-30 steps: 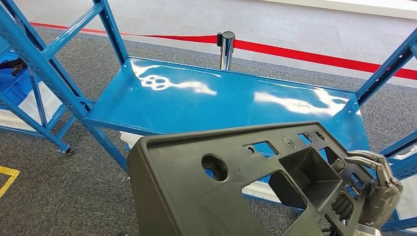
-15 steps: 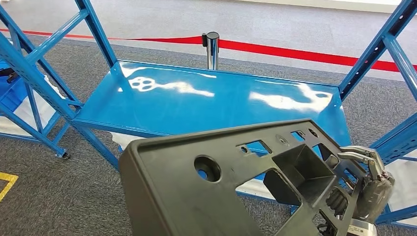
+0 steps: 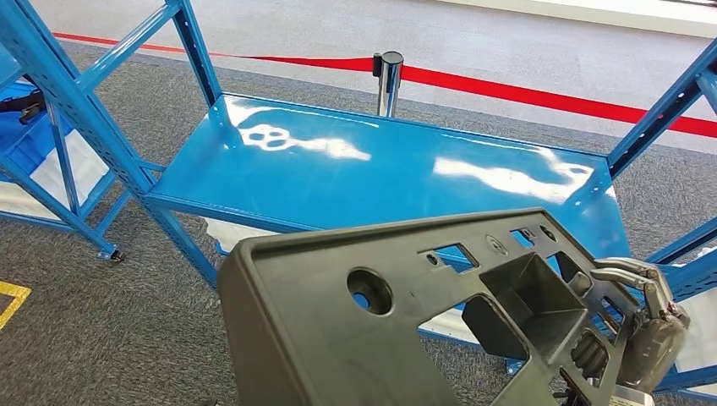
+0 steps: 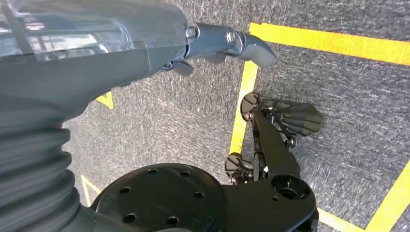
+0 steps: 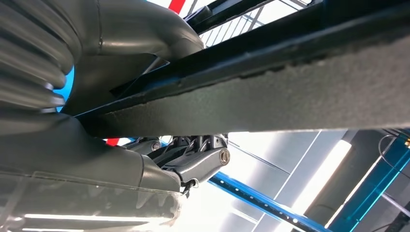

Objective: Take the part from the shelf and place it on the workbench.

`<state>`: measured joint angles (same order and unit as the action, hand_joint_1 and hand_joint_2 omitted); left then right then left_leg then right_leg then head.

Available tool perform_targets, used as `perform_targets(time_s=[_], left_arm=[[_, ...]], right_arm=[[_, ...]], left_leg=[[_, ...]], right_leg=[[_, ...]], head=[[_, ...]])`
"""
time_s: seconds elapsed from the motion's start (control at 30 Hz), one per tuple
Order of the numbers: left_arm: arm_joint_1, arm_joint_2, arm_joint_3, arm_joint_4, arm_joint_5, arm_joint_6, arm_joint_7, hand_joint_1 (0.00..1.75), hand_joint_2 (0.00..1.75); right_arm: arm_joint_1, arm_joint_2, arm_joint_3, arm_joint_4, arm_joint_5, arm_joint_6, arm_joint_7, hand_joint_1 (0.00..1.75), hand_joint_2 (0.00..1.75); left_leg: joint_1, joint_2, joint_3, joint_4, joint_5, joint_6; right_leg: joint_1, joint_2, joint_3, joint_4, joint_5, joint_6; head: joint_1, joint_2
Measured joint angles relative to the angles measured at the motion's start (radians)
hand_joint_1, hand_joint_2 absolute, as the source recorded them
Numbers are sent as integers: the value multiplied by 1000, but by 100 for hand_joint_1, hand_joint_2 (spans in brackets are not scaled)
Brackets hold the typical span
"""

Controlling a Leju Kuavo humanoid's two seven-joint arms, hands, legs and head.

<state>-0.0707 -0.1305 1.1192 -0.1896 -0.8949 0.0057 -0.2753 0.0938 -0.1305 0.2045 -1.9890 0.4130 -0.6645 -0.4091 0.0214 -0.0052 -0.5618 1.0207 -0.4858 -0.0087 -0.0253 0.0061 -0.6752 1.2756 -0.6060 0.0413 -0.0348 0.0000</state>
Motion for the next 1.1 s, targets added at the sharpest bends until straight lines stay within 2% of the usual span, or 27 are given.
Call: perform_targets(time_s=[0.03,0.07,0.13,0.2,0.27,0.3,0.33,0.37,0.43,0.47,0.5,0.53,0.6,0.63,0.67,0.77,0.8,0.83,0.87,0.93,0.97,1.0,1.03,1.1], left_arm=[[0,0,0,0,0,0,0,0,175],[0,0,0,0,0,0,0,0,175],[-1,0,0,0,0,0,0,0,175],[-1,0,0,0,0,0,0,0,175],[-1,0,0,0,0,0,0,0,175],[-1,0,0,0,0,0,0,0,175],[-1,0,0,0,0,0,0,0,175],[-1,0,0,0,0,0,0,0,175],[-1,0,0,0,-1,0,0,0,175],[0,0,0,0,-1,0,0,0,175],[0,0,0,0,-1,0,0,0,175],[0,0,0,0,-1,0,0,0,175],[-1,1,0,0,-2,0,-1,0,175],[-2,1,0,0,-2,0,-1,0,175],[-3,1,0,0,-2,0,-2,0,175],[-2,1,0,0,-2,0,-3,0,175],[-2,1,0,0,-2,0,-3,0,175],[-2,1,0,0,-2,0,-3,0,175],[-3,1,0,0,-3,1,-3,0,175],[-4,2,1,-1,-4,1,-3,0,175],[-3,2,1,-1,-4,1,-3,0,175],[-3,2,1,0,-4,1,-3,0,175],[-2,2,1,0,-5,1,-3,0,175],[-2,2,1,0,-5,1,-3,0,175]], right_arm=[[0,0,0,0,0,0,0,110,175],[-1,0,0,0,0,0,0,110,175],[-2,0,0,0,0,0,0,110,175],[-2,0,0,0,-1,0,-1,110,175],[-3,0,0,0,-3,0,-2,110,175],[-3,0,0,0,-4,0,-2,110,175],[-4,0,0,0,-5,0,-3,110,175],[-5,0,0,0,-6,1,-3,110,175],[-5,0,0,0,-7,2,-3,110,175],[-5,0,0,0,-8,2,-3,110,175],[-5,0,0,0,-8,3,-3,110,175],[-5,0,0,0,-8,4,-3,110,175],[-6,0,0,0,-9,5,-4,110,175],[-7,0,0,0,-10,5,-4,110,175],[-8,0,0,0,-11,6,-4,110,175],[-11,0,1,0,-12,6,-5,110,175],[-12,0,0,0,-13,6,-5,110,175],[-12,-1,0,0,-13,6,-6,110,175],[-13,-1,0,0,-14,6,-6,110,175],[-15,-1,0,0,-15,6,-6,110,175],[-15,-1,0,0,-15,7,-6,110,175],[-15,-1,0,0,-15,7,-6,110,175],[-15,-1,0,0,-15,7,-6,110,175],[-16,-1,0,0,-16,7,-6,110,175]], left_leg=[[0,0,1,0,0,0],[0,-1,3,0,0,0],[-2,-3,1,1,1,-5],[-4,-3,-2,-1,5,-14],[-3,-3,-2,-2,6,-24],[-4,-3,-6,8,-5,-27],[-4,-3,-17,39,-28,-30],[-4,-3,-38,94,-64,-31],[-4,-2,-94,234,-133,-32],[-4,-2,-110,280,-147,-32],[-4,-2,-108,286,-140,-32],[-3,-2,-87,250,-116,-32],[-1,-2,-13,106,-53,-33],[0,-3,14,47,-32,-32],[-1,-4,28,14,-23,-29],[-7,-5,20,7,-17,-14],[-6,-4,16,6,-13,-7],[-5,-3,11,5,-8,0],[-4,-2,6,4,-3,7],[-6,0,-6,4,4,14],[-7,1,-12,4,8,15],[-8,2,-18,5,12,15],[-9,2,-22,5,15,15],[-11,2,-27,5,21,12]], right_leg=[[1,0,25,-47,30,-3],[3,0,61,-116,64,-7],[10,0,120,-235,104,-16],[17,1,131,-269,105,-20],[13,0,128,-272,111,-26],[10,-1,128,-274,114,-31],[7,-3,128,-277,117,-36],[5,-5,127,-277,120,-40],[6,-7,124,-277,122,-44],[7,-7,123,-276,123,-45],[7,-7,122,-275,124,-46],[6,-7,122,-273,124,-46],[7,-6,122,-268,123,-41],[8,-5,120,-265,122,-36],[10,-5,117,-263,123,-30],[8,-4,110,-262,129,-12],[6,-4,106,-254,120,-8],[6,-4,96,-232,98,-6],[6,-5,80,-192,65,-4],[6,-5,37,-73,-10,-3],[6,-5,22,-25,-30,-4],[6,-5,21,-5,-32,-4],[7,-5,35,-16,-18,-6],[10,-5,111,-136,38,-13]], head=[[1,0],[2,0],[4,0],[4,0],[4,0],[3,0],[-1,0],[-5,0],[-13,0],[-15,0],[-17,0],[-19,0],[-27,0],[-29,0],[-29,0],[-22,0],[-20,0],[-16,0],[-11,0],[-2,0],[-1,0],[0,0],[1,0],[2,0]])
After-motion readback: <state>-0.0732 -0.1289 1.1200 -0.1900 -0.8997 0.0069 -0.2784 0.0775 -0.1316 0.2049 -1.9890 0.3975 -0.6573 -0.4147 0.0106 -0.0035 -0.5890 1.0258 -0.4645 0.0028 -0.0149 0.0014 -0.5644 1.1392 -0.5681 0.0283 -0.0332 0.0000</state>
